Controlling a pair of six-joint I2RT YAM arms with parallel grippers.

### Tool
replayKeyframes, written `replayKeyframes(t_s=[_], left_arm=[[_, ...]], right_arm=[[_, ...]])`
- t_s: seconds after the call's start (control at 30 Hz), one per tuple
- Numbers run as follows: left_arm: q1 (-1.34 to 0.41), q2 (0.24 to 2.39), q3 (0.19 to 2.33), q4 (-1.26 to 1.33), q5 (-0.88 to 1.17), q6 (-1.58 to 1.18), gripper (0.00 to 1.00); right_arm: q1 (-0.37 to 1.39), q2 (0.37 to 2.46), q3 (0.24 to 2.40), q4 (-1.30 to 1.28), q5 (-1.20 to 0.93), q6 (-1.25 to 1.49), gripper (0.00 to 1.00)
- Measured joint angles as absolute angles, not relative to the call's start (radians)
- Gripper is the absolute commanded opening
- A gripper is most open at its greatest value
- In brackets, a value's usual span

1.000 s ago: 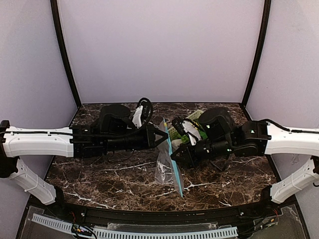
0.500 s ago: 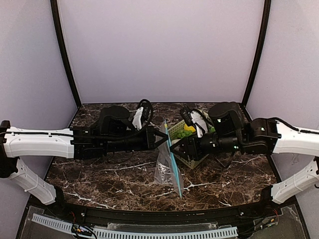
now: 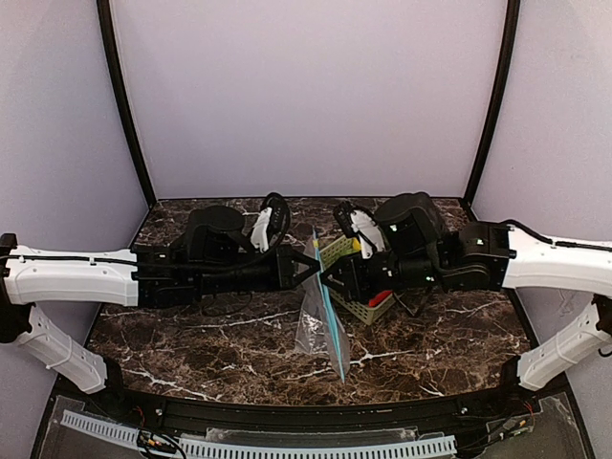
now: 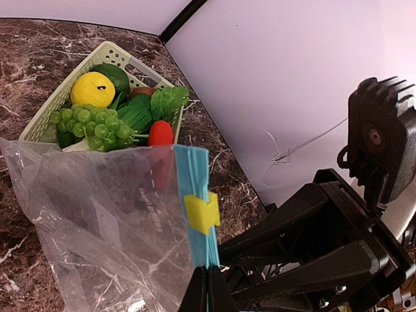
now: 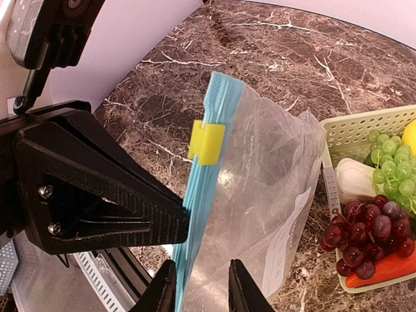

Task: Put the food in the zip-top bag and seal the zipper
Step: Pass from the left arm to the right

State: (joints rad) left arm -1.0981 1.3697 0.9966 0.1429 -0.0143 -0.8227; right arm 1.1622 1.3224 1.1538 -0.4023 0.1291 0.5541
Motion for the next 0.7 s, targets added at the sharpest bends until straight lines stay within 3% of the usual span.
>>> replayKeyframes(t_s=[0.57,0.7], left_arm=[[-1.097,1.366,0.994,0.149,-0.014,-0.823,0.01],[-1.097,1.366,0.994,0.149,-0.014,-0.823,0.01]], right_arm=[[1.162,1.398,1.199,-0.438,0.159,0.559,0.14],[1.162,1.41,1.202,-0.456,0.168,0.56,0.08]])
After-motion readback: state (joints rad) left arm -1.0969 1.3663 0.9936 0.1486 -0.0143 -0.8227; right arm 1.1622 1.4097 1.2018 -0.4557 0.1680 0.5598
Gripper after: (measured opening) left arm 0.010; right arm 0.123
